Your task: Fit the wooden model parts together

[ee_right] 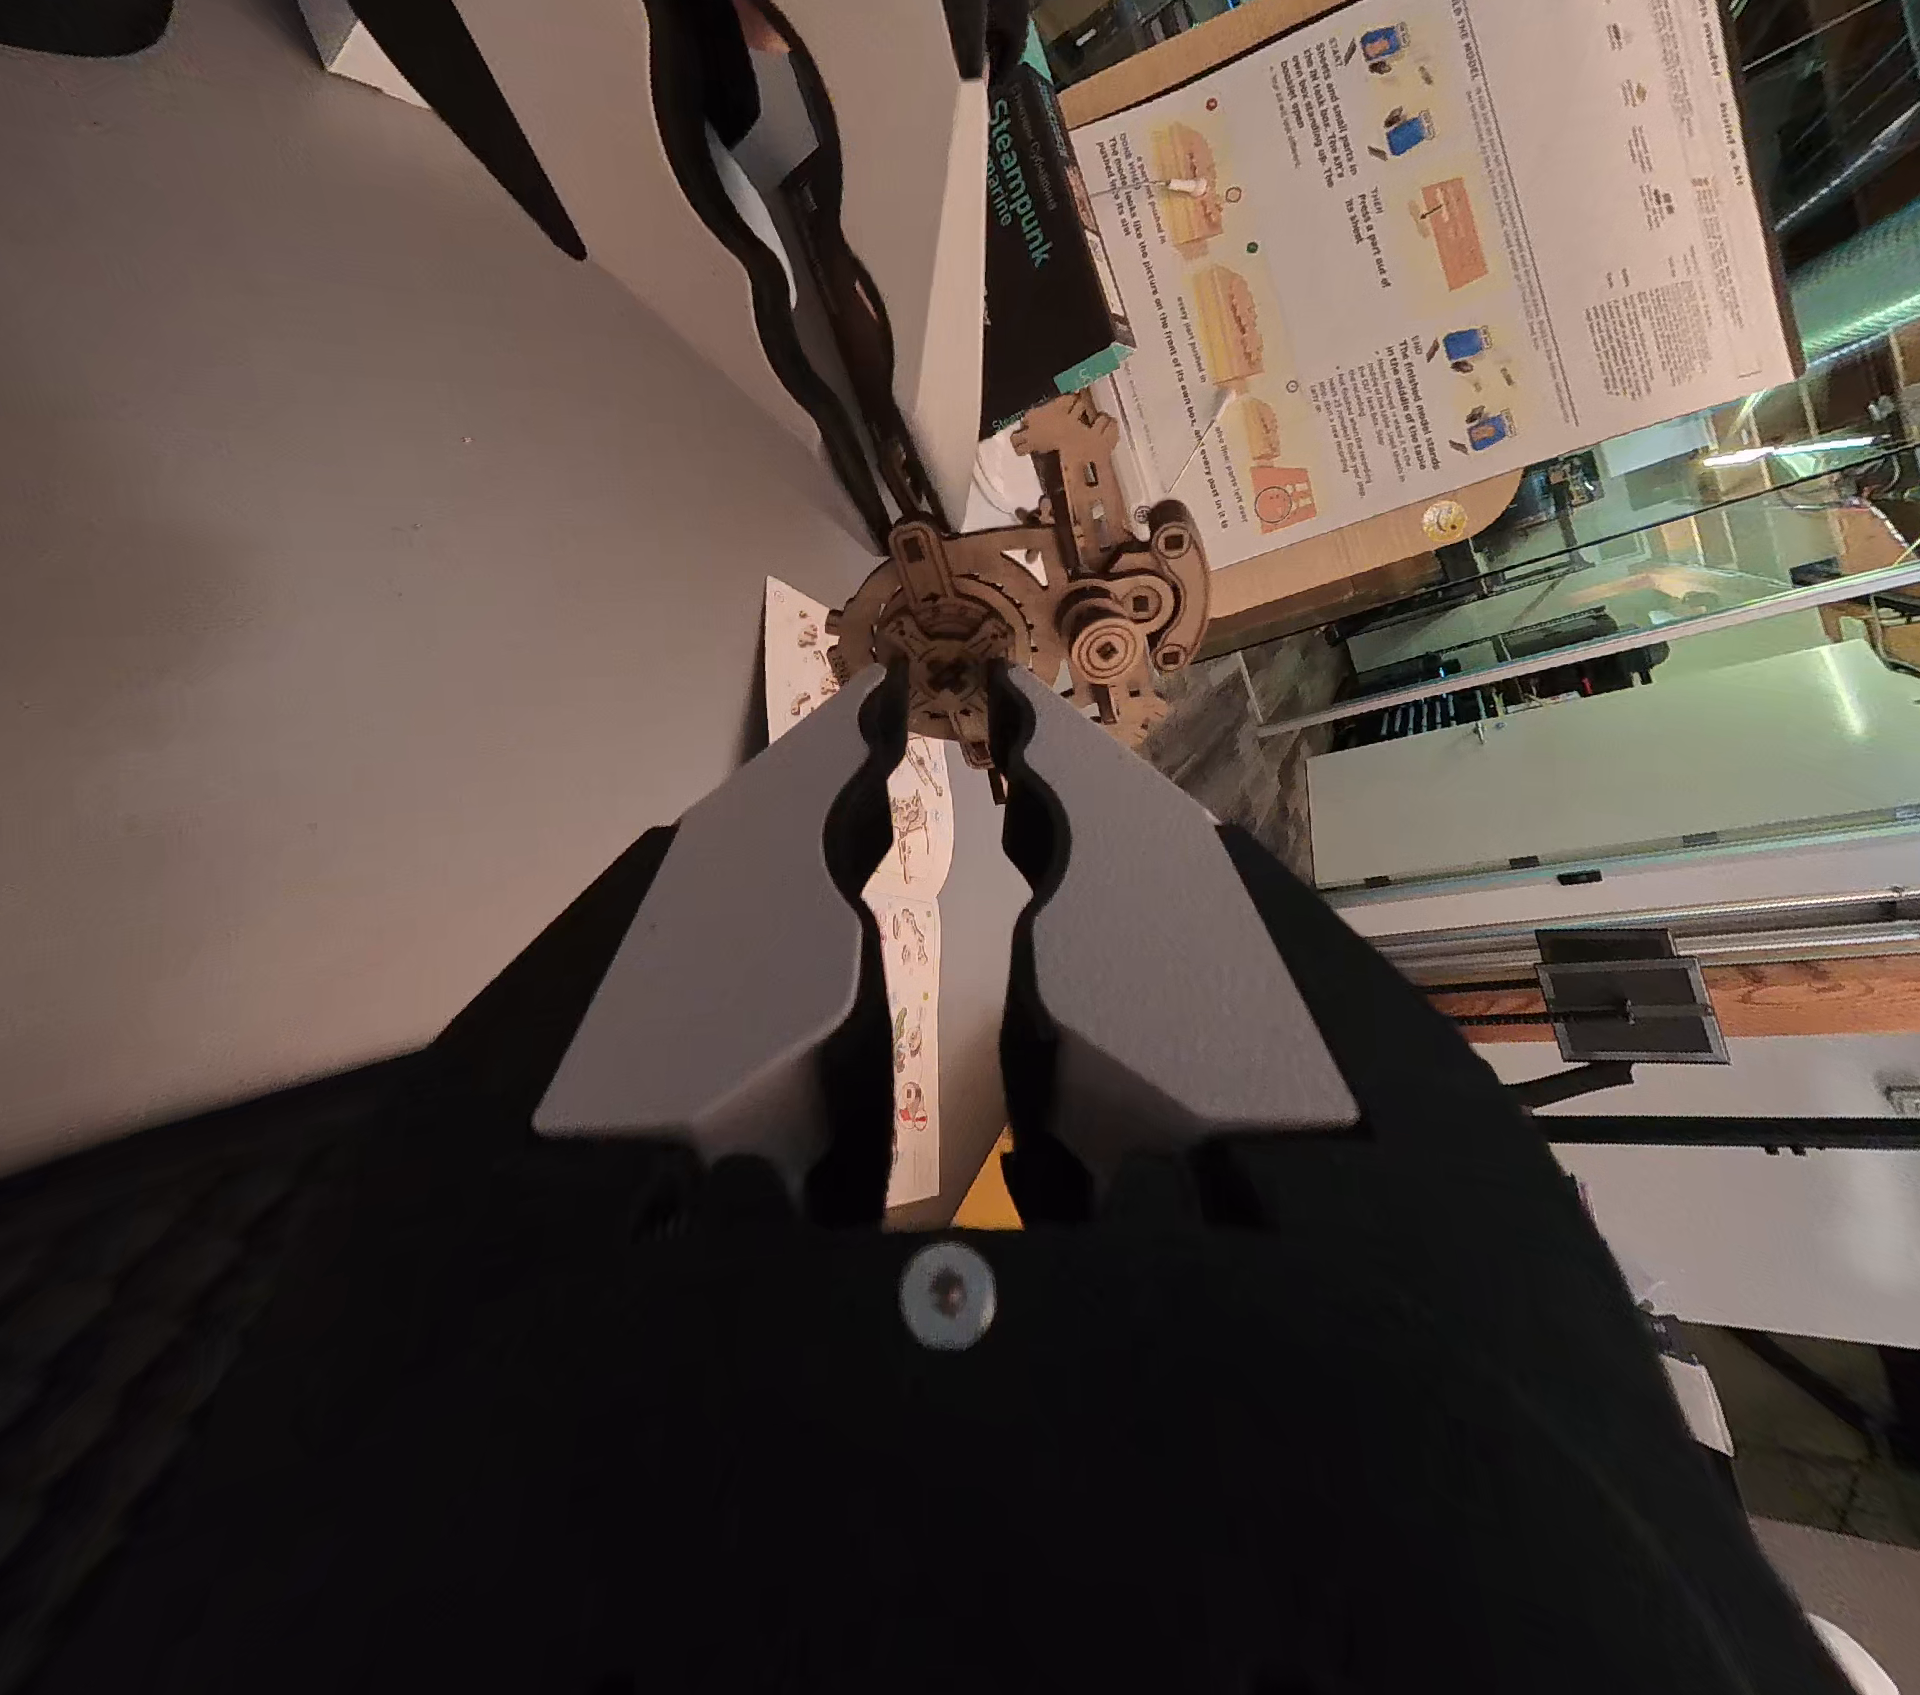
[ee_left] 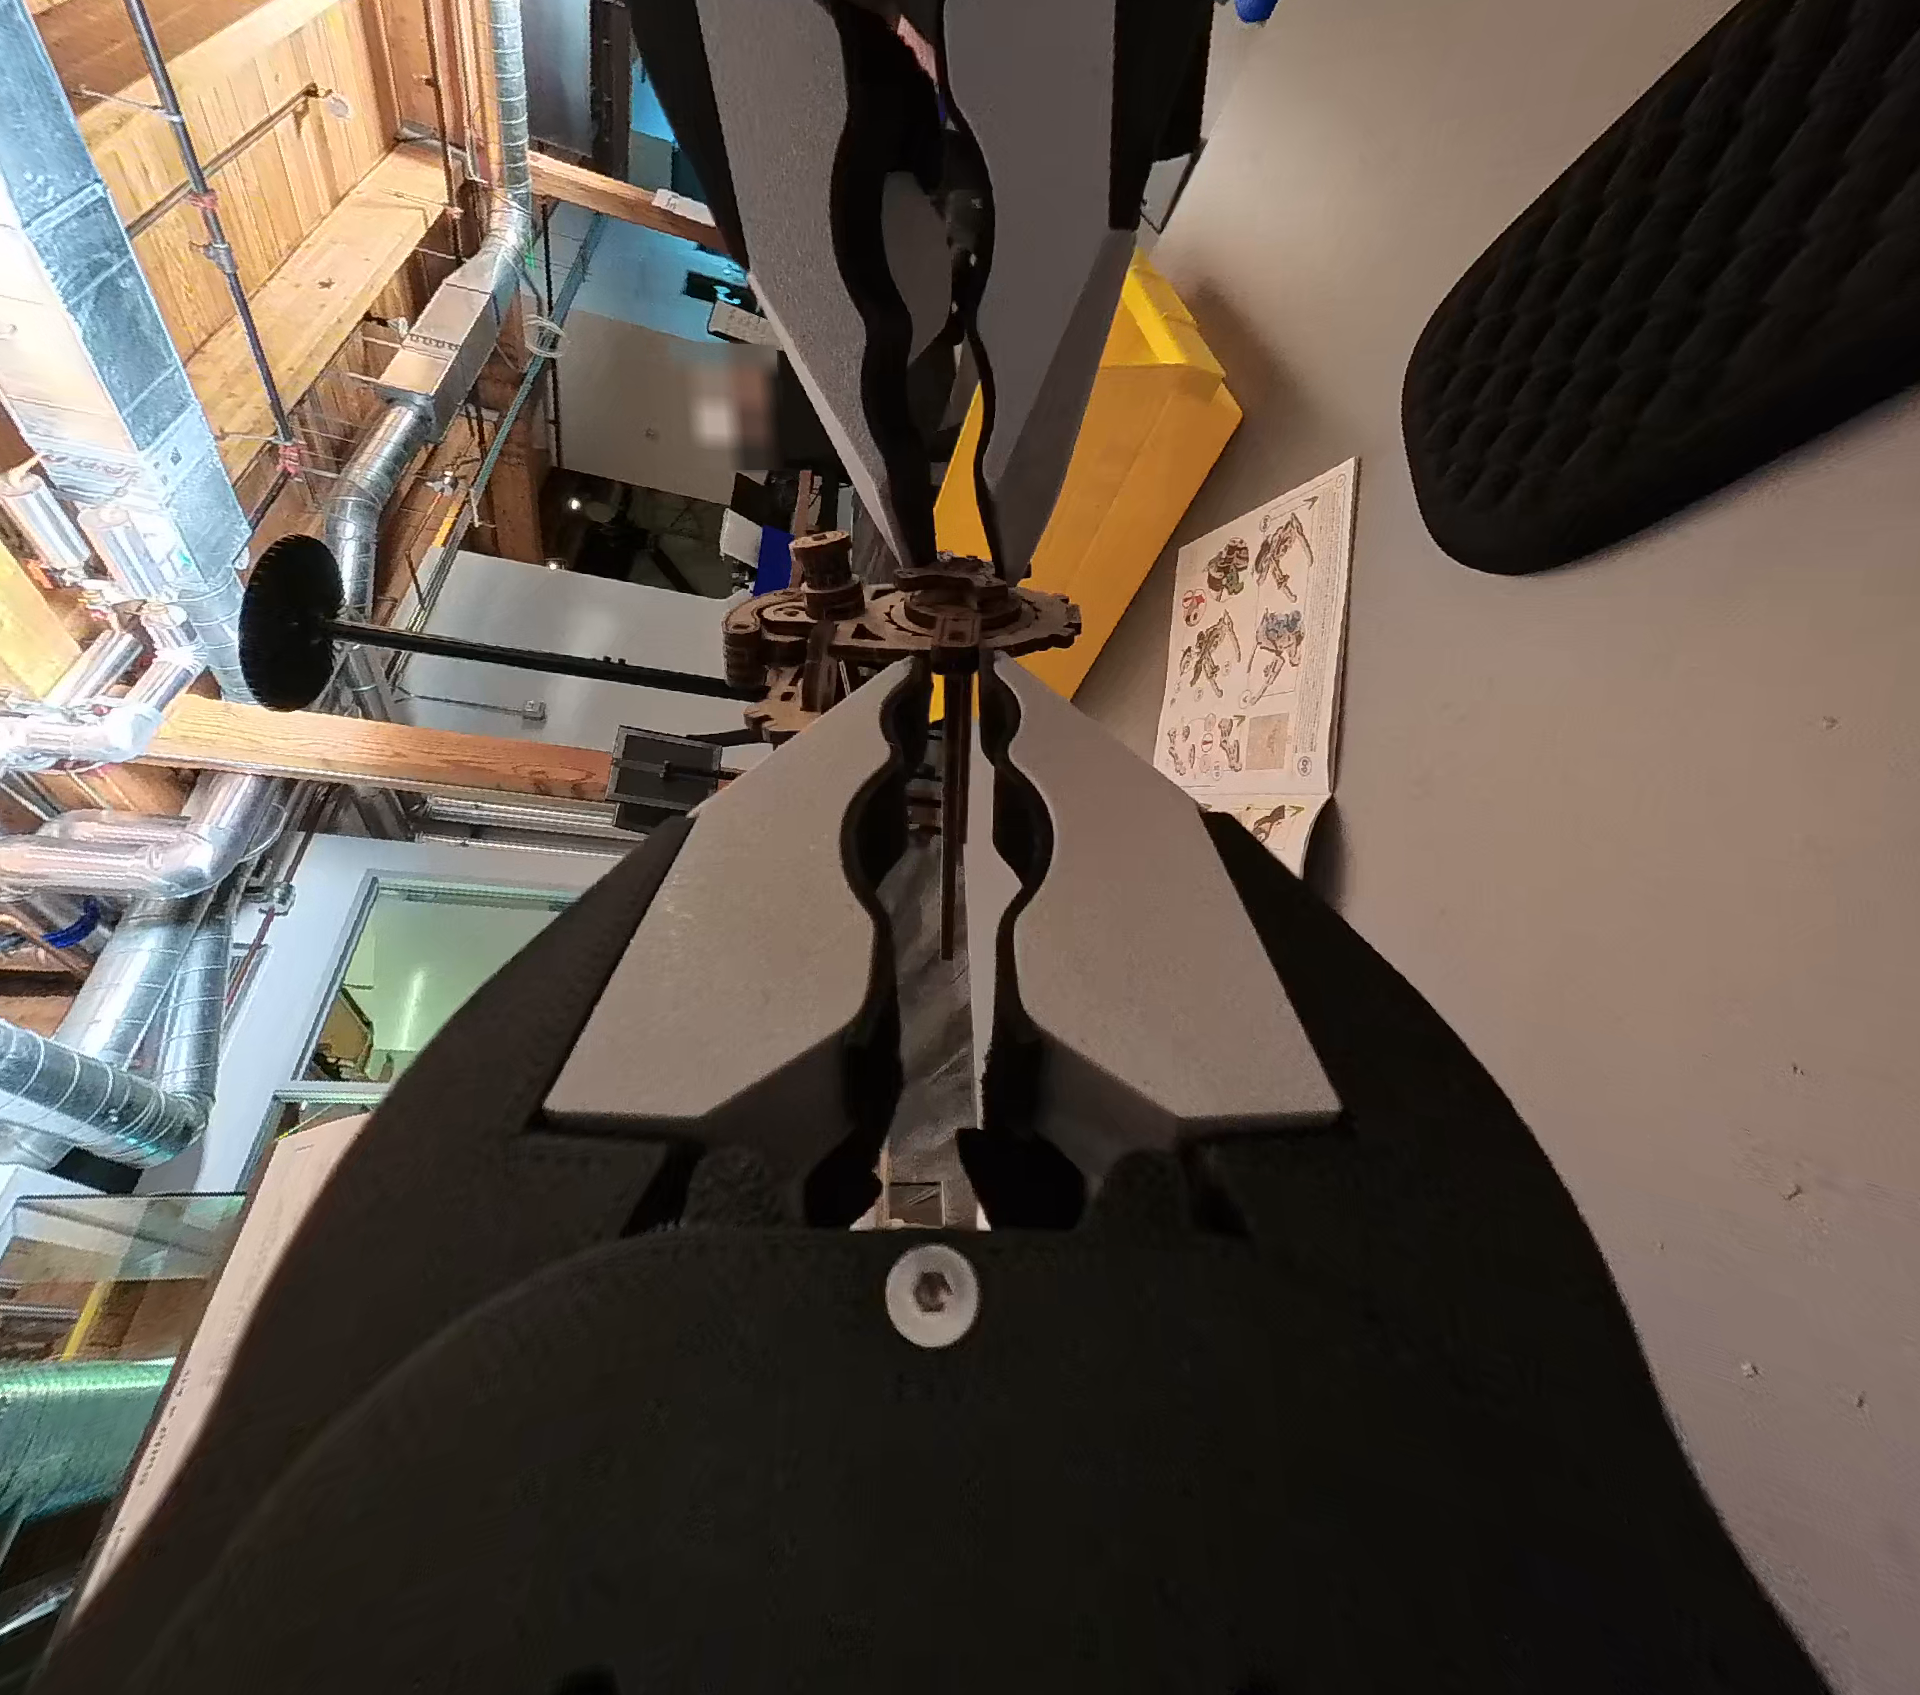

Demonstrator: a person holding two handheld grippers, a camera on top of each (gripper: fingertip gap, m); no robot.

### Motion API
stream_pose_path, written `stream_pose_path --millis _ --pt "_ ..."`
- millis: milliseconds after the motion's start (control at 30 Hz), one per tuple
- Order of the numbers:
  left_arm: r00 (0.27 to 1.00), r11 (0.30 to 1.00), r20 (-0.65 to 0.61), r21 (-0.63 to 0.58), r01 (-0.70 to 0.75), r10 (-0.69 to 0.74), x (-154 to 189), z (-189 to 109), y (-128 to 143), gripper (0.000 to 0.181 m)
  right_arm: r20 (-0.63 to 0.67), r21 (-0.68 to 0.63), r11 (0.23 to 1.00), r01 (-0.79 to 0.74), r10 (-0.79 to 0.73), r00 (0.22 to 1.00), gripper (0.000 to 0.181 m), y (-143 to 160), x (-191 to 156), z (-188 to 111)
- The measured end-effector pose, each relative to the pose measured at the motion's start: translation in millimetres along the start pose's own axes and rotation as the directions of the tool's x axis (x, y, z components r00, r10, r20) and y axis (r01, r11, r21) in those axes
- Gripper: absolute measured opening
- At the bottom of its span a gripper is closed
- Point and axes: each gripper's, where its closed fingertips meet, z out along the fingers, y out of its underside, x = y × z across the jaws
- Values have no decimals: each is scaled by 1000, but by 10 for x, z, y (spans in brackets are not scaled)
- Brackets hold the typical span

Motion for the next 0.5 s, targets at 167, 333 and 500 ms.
stream_pose_path --millis 167,333,500 --pt "1000 1000 22 4 -9 9 -27 -7 -9 8 -4 -13 1000 2 -2 1000 14 -8 17 -5" --pt "1000 999 -5 19 29 -29 -7 -20 -45 7 2 -19 1000 6 -6 1000 13 -19 2 1" --pt "1000 1000 -14 -21 3 -3 35 20 29 6 -10 -35 999 23 -24 1000 13 5 -13 18"
